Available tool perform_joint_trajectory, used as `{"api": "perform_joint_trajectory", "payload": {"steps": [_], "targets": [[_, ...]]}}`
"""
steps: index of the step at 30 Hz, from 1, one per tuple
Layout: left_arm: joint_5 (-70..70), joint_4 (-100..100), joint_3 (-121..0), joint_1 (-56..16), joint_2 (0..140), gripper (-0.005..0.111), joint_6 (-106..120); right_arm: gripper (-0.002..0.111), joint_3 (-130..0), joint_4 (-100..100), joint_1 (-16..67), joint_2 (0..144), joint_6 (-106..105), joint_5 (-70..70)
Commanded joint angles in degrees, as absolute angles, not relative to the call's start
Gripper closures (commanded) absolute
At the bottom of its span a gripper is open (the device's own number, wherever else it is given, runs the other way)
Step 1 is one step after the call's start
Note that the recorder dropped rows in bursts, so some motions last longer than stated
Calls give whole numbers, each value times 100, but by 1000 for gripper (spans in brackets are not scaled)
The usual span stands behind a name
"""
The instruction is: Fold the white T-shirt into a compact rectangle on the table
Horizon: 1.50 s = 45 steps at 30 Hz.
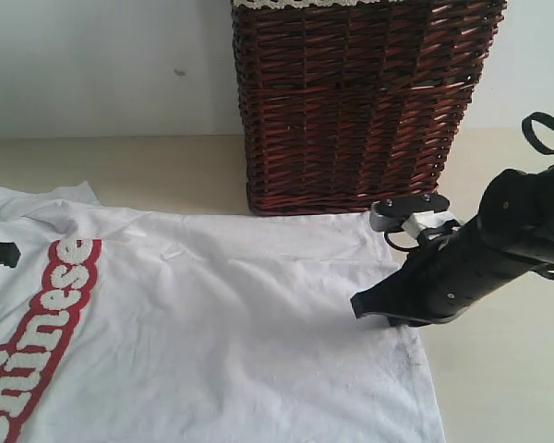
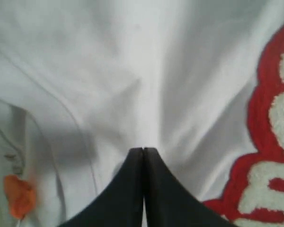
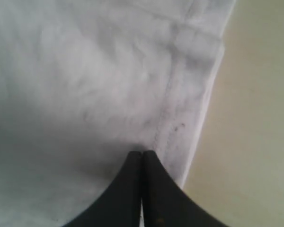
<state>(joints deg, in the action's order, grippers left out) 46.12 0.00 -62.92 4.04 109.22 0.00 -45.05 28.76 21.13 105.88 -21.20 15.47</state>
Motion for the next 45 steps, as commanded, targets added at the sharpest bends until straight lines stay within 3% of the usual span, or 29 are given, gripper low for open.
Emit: {"api": "perform_joint_trajectory", "payload": {"steps": [1,10,18,40,45], "targets": [[4402,168,-6393,614,10938,107,-307,108,-4496,2806,2103,10653,-2201,1703],[4270,180,-6479,624,10938,107,-260,108,-4496,3132,2447,9941,-2413,2093],[4473,180,-6479,624,10938,107,-260,108,-4496,2974,3069,10428,-2413,2072],[4920,-463,-6479,624,10929,107,553,108,-4496,300,1788,10635,-339,2712],[4990,-840,-6479,614,10929,97,887,108,-4496,-340,1418,10635,481,2750]]}}
